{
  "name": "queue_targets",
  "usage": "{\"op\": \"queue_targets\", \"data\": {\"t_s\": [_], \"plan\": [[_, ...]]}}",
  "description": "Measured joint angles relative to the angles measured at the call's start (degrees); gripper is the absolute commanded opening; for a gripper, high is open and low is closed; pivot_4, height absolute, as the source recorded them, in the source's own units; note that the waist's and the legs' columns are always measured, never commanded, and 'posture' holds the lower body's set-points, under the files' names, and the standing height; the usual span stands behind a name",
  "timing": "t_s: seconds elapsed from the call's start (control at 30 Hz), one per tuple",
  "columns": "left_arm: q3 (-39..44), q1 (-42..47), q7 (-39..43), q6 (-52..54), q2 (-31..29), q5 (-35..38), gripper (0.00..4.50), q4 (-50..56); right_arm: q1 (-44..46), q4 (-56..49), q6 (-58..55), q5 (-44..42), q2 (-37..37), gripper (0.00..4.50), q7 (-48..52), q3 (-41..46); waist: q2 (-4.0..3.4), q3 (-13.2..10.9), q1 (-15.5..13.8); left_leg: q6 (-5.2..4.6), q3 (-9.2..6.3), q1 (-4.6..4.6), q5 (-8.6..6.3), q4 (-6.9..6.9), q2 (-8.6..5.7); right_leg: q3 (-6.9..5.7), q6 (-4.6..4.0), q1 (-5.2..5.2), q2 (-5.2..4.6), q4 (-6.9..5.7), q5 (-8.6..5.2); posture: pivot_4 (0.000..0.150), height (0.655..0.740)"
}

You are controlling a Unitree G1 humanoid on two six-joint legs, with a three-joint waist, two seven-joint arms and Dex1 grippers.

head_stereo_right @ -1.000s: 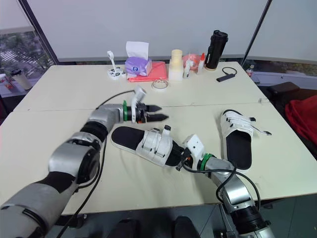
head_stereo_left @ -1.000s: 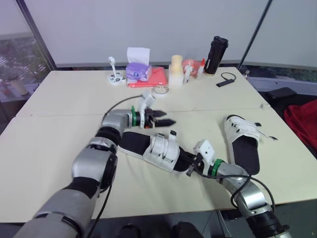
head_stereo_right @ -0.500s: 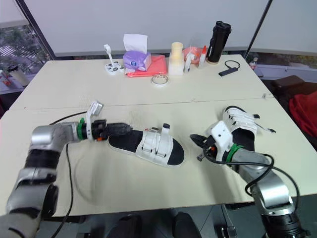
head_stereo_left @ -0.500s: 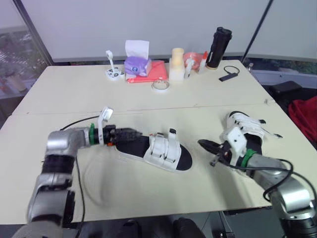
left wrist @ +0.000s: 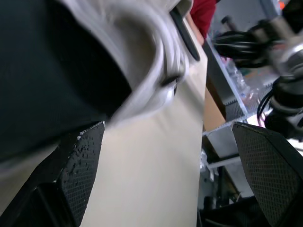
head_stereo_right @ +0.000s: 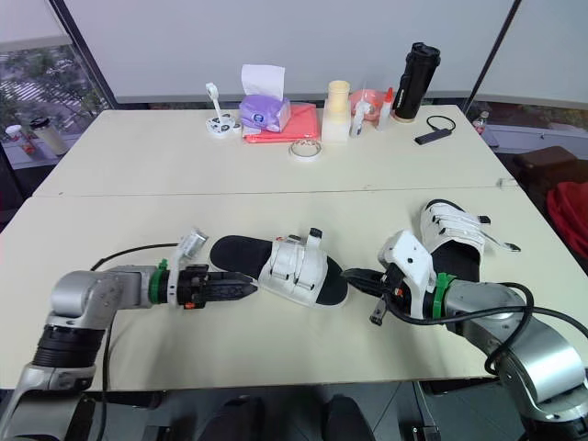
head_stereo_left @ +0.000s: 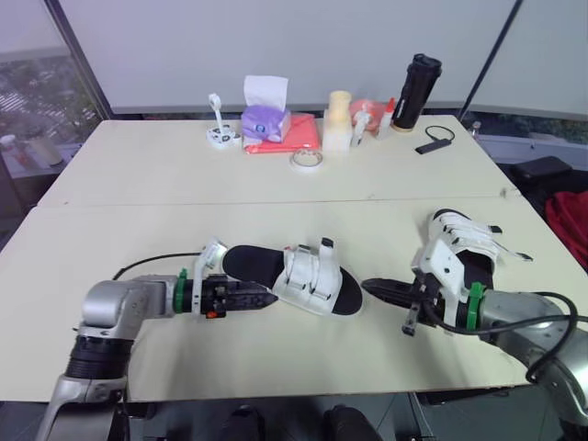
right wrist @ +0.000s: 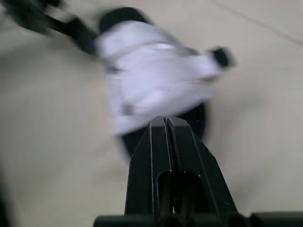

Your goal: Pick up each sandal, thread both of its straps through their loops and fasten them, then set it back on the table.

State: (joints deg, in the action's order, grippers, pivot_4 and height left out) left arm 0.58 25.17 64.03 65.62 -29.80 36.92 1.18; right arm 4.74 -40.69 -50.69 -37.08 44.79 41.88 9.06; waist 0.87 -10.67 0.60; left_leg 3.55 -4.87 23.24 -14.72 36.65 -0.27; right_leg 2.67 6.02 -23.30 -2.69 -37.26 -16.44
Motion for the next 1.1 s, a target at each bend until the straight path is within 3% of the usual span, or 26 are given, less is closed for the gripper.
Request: {"op": "queue_targets", "data": {"t_s": [0.27, 0.5, 0.83, 0.93, 1.1], "plan": [[-4.6, 3.0, -0.3, -9.1, 3.5, -2.7, 4.45, -5.3, 1.1, -4.7, -5.2, -5.2, 1.0, 0.00, -3.4, 0.1, -0.04, 0.0, -1.3, -0.02, -0.01, 0.01, 0.00, 0.53, -0.04, -0.05, -0.02, 0.31, -0.01, 0.06, 0.00, 0.150, 0.7400], [-5.2, 4.5, 3.7, -8.7, -4.3, -1.0, 4.45, -0.8, -1.5, -5.3, -5.9, -6.5, 1.4, 0.00, -5.6, 1.0, -0.09, 0.0, -0.8, -0.08, 0.01, 0.06, -0.03, 0.40, 0.00, -0.06, 0.00, 0.13, 0.03, -0.06, 0.02, 0.150, 0.7400], [-3.9, 7.2, 2.9, -9.0, -3.3, 1.1, 4.45, -1.1, -1.4, -5.3, -5.9, -6.9, 1.4, 0.00, -6.9, 0.7, -0.08, 0.0, -0.7, -0.08, 0.03, 0.06, -0.04, 0.44, -0.01, -0.06, 0.01, 0.14, 0.06, -0.07, 0.02, 0.150, 0.7400], [-4.5, 8.1, 2.2, -10.7, -1.6, 0.2, 4.45, -3.4, -0.7, -5.3, -5.9, -6.9, 1.4, 0.00, -7.2, 0.3, -0.09, 0.0, -0.7, -0.08, 0.03, 0.05, -0.04, 0.47, -0.01, -0.06, 0.01, 0.14, 0.06, -0.08, 0.02, 0.150, 0.7400], [-10.0, 11.3, -0.3, -21.3, 5.5, -7.8, 4.45, -14.4, 0.4, -5.2, -5.8, -7.0, 1.3, 0.00, -8.1, 0.0, -0.08, 0.0, -1.2, -0.10, 0.04, 0.07, -0.04, 0.52, -0.10, -0.06, 0.06, 0.19, 0.04, -0.06, 0.05, 0.150, 0.7400]]}}
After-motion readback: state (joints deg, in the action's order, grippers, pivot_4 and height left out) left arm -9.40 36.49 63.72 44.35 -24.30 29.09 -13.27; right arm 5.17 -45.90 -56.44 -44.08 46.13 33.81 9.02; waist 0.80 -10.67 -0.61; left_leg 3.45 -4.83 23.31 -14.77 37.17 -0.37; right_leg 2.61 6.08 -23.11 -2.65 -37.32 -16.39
